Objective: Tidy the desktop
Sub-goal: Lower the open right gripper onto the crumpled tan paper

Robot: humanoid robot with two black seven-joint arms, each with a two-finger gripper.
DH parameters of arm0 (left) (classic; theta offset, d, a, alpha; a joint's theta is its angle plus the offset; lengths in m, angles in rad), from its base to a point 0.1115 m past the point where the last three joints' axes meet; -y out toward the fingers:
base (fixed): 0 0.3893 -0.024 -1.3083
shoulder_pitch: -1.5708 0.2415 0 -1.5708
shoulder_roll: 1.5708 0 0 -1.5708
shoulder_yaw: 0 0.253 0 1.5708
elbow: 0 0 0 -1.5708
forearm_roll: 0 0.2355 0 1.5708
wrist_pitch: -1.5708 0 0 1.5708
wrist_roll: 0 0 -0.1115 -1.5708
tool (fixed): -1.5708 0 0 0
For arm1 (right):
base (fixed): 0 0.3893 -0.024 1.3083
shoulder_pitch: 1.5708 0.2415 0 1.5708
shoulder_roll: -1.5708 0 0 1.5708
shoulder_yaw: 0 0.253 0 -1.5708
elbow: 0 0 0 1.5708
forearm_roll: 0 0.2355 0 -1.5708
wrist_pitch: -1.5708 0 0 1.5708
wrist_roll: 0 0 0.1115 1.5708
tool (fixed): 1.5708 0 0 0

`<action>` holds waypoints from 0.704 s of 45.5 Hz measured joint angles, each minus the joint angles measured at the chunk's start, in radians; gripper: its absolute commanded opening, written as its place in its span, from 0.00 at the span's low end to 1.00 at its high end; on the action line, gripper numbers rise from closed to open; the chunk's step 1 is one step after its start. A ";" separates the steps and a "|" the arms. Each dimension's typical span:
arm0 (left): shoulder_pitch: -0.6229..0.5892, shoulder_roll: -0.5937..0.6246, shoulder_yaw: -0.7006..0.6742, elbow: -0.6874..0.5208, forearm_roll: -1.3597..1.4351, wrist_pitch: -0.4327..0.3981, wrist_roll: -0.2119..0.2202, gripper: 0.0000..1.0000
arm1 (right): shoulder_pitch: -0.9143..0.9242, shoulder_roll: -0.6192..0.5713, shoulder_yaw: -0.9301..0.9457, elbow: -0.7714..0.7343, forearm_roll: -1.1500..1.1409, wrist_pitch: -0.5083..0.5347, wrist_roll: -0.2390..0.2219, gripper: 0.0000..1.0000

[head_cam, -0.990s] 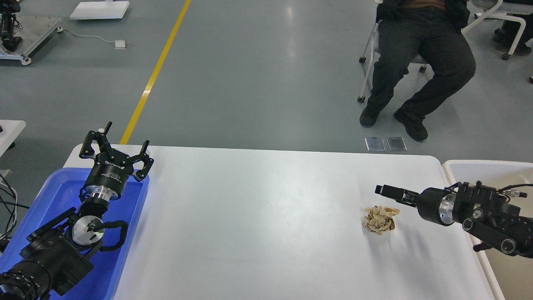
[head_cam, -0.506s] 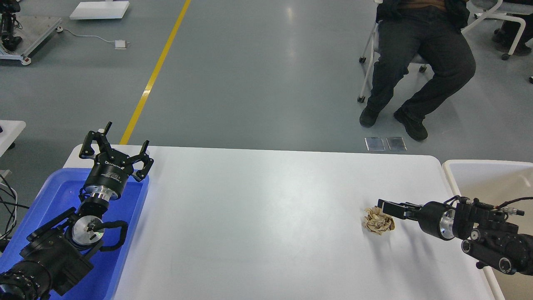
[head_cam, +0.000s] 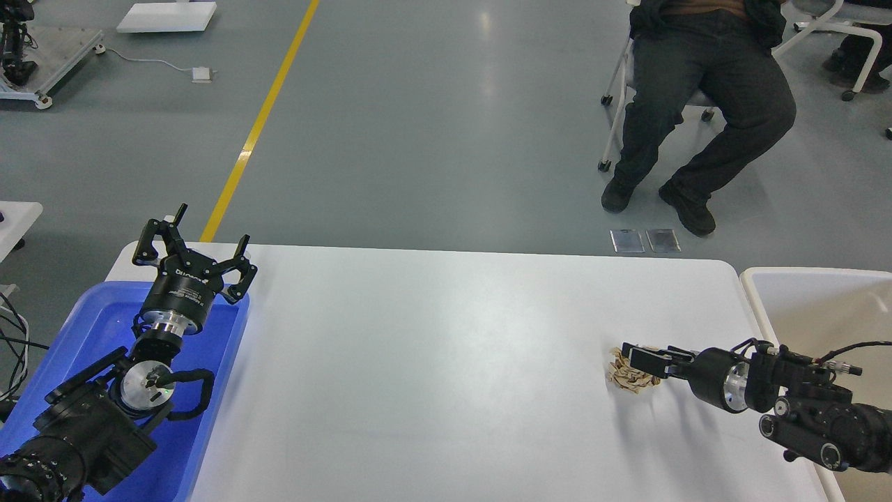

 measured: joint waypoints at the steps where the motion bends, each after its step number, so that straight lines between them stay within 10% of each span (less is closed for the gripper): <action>1: 0.000 0.000 0.000 0.000 0.000 0.000 0.000 1.00 | 0.000 0.004 0.000 0.000 0.001 -0.001 0.000 1.00; 32: 0.000 0.000 0.000 0.000 0.000 0.000 0.000 1.00 | -0.023 0.057 -0.001 -0.044 0.002 -0.016 0.000 1.00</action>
